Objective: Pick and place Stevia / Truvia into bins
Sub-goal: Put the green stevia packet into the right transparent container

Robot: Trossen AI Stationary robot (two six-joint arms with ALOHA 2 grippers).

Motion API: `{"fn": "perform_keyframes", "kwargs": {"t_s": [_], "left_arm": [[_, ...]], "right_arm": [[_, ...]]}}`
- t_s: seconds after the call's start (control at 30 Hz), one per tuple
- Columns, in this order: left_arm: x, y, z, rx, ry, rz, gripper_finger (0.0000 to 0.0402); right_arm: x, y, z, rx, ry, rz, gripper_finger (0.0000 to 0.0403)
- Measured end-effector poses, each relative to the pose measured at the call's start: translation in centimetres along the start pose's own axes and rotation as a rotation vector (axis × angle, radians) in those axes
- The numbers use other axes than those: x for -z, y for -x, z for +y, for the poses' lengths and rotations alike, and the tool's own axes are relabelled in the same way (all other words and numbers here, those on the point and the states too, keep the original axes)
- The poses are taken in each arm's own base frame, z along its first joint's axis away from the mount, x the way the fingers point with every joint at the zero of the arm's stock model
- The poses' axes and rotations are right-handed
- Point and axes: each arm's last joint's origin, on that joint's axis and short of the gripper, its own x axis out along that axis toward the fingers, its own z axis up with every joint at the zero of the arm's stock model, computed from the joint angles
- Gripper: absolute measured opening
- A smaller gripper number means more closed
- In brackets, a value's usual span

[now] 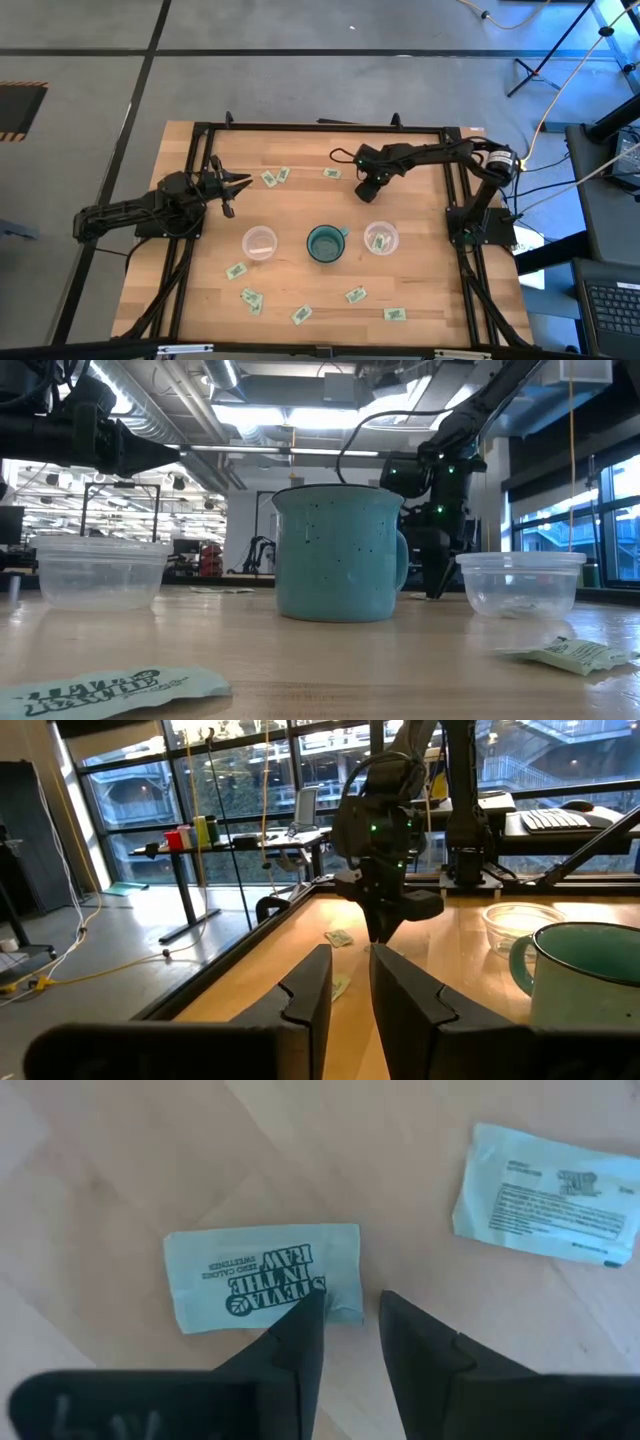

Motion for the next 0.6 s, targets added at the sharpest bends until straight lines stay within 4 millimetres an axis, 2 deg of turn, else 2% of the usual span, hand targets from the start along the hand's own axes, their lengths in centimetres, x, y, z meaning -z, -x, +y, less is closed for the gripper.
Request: {"fn": "perform_keyframes", "kwargs": {"t_s": [0.3,0.47,0.6], "left_arm": [[0.0,0.0,0.0,0.001,0.0,0.0,0.0067],[0.0,0.0,0.0,0.001,0.0,0.0,0.0066],[0.0,0.0,0.0,0.001,0.0,0.0,0.0068]], "right_arm": [[0.1,-0.1,-0.1,0.015,0.002,0.009,0.0011],[0.2,0.1,-0.1,0.033,0.027,0.006,0.0006],[0.8,1.6,0.0,0.023,0.042,0.001,0.0003]]}}
